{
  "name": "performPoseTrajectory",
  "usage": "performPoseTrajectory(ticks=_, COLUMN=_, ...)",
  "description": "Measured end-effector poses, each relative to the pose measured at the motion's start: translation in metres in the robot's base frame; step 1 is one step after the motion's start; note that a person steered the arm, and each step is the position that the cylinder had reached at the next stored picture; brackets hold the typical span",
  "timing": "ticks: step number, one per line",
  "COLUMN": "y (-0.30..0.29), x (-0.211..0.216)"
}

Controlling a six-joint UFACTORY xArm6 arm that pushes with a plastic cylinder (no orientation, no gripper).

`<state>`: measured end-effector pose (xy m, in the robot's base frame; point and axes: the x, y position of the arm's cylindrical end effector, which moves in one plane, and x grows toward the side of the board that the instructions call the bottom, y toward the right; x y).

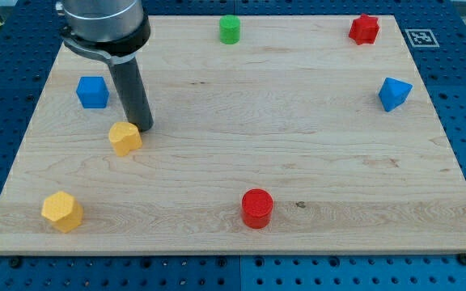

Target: Move your arm towards blue triangle

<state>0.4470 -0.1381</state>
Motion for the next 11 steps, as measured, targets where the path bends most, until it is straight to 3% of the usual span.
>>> performPoseTrajectory(ticks=2, y=0.063, x=-0.007)
performPoseTrajectory(ticks=6, y=0.326, x=0.037)
performPoseTrajectory(ticks=8, y=0.454, x=0.037)
performPoseTrajectory(ticks=10, y=0.483, x=0.017)
performPoseTrajectory(ticks=11, y=0.479, x=-0.033)
